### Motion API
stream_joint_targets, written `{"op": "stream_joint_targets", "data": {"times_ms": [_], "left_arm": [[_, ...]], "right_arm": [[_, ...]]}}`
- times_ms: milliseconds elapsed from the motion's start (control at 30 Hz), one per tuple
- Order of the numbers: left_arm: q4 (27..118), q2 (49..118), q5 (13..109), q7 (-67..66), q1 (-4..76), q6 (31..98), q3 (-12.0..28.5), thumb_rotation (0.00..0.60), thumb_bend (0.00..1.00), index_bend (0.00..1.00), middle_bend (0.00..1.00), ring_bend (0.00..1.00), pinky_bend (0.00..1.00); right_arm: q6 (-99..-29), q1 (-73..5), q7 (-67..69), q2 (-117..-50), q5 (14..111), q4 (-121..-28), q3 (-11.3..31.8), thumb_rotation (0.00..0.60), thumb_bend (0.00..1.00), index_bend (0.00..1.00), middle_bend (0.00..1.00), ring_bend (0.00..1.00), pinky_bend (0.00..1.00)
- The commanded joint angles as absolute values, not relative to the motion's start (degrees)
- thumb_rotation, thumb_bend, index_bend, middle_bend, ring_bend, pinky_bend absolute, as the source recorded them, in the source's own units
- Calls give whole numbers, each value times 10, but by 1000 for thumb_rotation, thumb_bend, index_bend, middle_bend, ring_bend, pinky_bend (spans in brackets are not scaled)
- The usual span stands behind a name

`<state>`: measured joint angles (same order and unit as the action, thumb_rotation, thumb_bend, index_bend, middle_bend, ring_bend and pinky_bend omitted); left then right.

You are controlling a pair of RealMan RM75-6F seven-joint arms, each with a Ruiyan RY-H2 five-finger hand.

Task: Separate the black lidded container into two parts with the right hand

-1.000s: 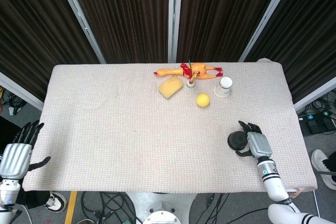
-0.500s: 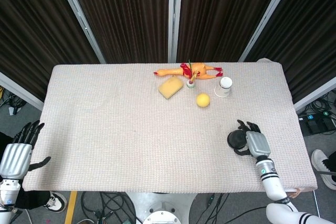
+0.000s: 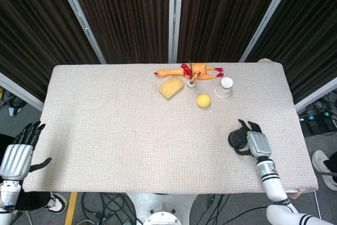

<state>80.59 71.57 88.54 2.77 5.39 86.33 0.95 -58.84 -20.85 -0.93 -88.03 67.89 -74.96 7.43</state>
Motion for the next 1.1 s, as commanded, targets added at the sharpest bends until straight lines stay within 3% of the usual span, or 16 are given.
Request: {"op": "stream_joint_targets", "data": {"times_ms": [33, 267, 633, 933, 1033, 1100], "left_arm": [[805, 716, 885, 29, 54, 863, 10, 600, 131, 51, 32, 0, 194], [803, 716, 884, 32, 51, 865, 9, 600, 131, 52, 32, 0, 194], [798, 717, 886, 38, 50, 866, 7, 600, 131, 51, 32, 0, 194], [800, 717, 889, 36, 53, 864, 7, 600, 131, 51, 32, 0, 194], [799, 718, 890, 39, 52, 865, 7, 600, 131, 52, 32, 0, 194], [797, 719, 890, 41, 52, 866, 7, 600, 131, 52, 32, 0, 194]], "right_arm": [[-590, -208, -9, -881, 680, -749, 74, 600, 101, 0, 344, 0, 0], [-605, -206, -3, -887, 693, -743, 75, 600, 113, 4, 369, 10, 0], [-664, -206, 17, -876, 743, -757, 89, 600, 159, 151, 418, 85, 0], [-833, -187, -9, -785, 845, -919, 140, 600, 162, 209, 439, 114, 34], [-831, -181, -15, -784, 833, -914, 136, 600, 162, 224, 446, 121, 46], [-785, -186, -14, -796, 797, -881, 123, 600, 163, 238, 452, 129, 57]]}}
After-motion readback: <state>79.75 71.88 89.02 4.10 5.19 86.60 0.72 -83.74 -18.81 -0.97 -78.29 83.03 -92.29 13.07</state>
